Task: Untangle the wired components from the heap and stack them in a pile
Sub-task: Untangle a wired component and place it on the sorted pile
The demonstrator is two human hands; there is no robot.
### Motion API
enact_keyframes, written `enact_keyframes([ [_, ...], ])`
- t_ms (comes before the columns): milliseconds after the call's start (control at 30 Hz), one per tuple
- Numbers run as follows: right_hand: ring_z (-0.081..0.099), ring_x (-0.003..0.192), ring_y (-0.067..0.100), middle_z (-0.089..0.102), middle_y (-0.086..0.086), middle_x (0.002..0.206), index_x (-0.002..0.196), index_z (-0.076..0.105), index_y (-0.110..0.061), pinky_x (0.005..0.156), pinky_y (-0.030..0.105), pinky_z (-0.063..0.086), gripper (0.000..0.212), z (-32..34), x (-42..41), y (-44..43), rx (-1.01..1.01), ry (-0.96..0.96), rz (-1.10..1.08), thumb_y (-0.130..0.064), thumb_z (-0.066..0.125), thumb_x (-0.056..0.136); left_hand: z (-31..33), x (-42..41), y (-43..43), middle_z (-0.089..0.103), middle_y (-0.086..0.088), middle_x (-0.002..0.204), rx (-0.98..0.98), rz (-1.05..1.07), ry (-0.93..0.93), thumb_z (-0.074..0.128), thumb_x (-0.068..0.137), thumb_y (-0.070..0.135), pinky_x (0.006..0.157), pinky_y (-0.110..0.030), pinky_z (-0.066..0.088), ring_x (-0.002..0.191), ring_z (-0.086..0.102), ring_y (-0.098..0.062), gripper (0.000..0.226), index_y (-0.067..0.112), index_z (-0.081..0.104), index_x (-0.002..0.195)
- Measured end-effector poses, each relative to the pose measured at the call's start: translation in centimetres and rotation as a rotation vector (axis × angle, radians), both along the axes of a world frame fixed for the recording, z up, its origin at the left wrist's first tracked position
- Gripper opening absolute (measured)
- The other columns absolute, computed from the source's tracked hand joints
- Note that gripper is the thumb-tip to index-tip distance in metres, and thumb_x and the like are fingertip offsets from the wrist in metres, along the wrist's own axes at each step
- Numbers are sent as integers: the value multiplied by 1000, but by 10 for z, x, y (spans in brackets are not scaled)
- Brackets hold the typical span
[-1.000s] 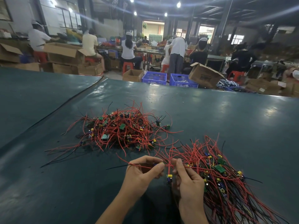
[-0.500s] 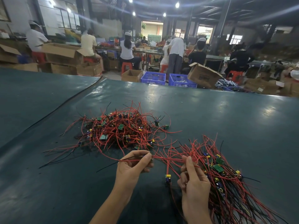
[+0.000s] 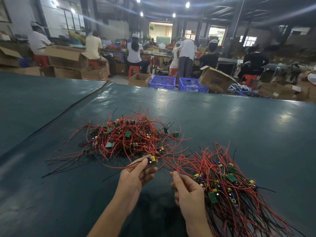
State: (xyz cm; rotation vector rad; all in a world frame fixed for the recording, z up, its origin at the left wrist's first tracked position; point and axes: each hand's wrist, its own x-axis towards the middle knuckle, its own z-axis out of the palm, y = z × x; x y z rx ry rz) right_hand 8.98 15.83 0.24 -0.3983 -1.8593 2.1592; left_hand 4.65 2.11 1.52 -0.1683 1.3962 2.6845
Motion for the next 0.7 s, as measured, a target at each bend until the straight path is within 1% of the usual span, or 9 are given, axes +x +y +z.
enact_keyframes([
  [100, 39, 43, 8, 60, 1, 57, 74, 76, -15, 41, 19, 33, 20, 2, 1, 0, 3, -5, 0, -22, 66, 90, 0, 2, 3, 74, -12, 94, -72, -28, 72, 52, 95, 7, 58, -23, 57, 71, 72, -20, 21, 9, 70, 106],
  [167, 43, 45, 7, 61, 0, 57, 74, 77, -17, 42, 18, 35, 22, 4, 2, 0, 16, 2, 4, -25, 65, 91, -2, 5, 7, 75, -5, 92, -243, -13, 221, 52, 95, 4, 60, -25, 57, 74, 72, -22, 26, 14, 71, 110],
  [233, 47, 48, 5, 64, 0, 59, 75, 79, -22, 43, 17, 37, 25, 7, 4, -2, 16, 25, 20, -27, 61, 92, -7, 11, 12, 75, 3, 96, -527, 31, 476, 55, 95, 3, 68, -23, 55, 81, 72, -16, 31, 23, 70, 114],
  [300, 50, 50, 8, 65, 3, 62, 76, 78, -23, 44, 19, 39, 28, 10, 6, -3, 0, 57, 19, -30, 57, 92, -11, 18, 17, 71, 10, 109, -768, 49, 783, 57, 95, 7, 81, -19, 52, 93, 69, -6, 34, 26, 67, 120],
  [400, 58, 57, 16, 68, 7, 65, 78, 76, -17, 51, 26, 48, 25, 13, 7, 0, -34, 107, -32, -28, 57, 89, -17, 23, 21, 58, 11, 135, -1064, 31, 1125, 56, 93, 8, 99, -22, 44, 117, 56, -4, 50, 20, 49, 141],
  [467, 65, 65, 14, 71, 8, 71, 79, 75, -17, 58, 23, 54, 19, 14, 7, 4, -25, 146, -93, -19, 60, 90, -19, 23, 22, 51, 10, 143, -1166, 1, 1186, 61, 89, 5, 101, -25, 43, 122, 50, -6, 66, 17, 36, 149],
  [533, 65, 63, 8, 71, 2, 69, 79, 75, -19, 57, 17, 52, 19, 15, 7, 7, 0, 167, -150, -14, 62, 91, -18, 25, 23, 44, 10, 148, -1195, -17, 1189, 63, 88, 8, 103, -25, 41, 128, 46, -6, 75, 19, 27, 152],
  [633, 51, 49, 9, 58, -3, 55, 82, 76, -23, 44, 21, 44, 20, 14, 8, 13, 14, 166, -224, -21, 60, 93, -18, 26, 23, 30, 15, 156, -1202, -18, 1123, 56, 93, 18, 110, -23, 32, 139, 34, -2, 72, 29, 18, 154],
  [700, 47, 50, 10, 55, -6, 56, 80, 74, -26, 46, 22, 41, 21, 12, 9, 20, 125, 169, -294, -26, 58, 94, -20, 25, 20, 29, 18, 156, -1209, 4, 1051, 54, 94, 25, 113, -25, 30, 140, 31, 0, 68, 34, 20, 152],
])
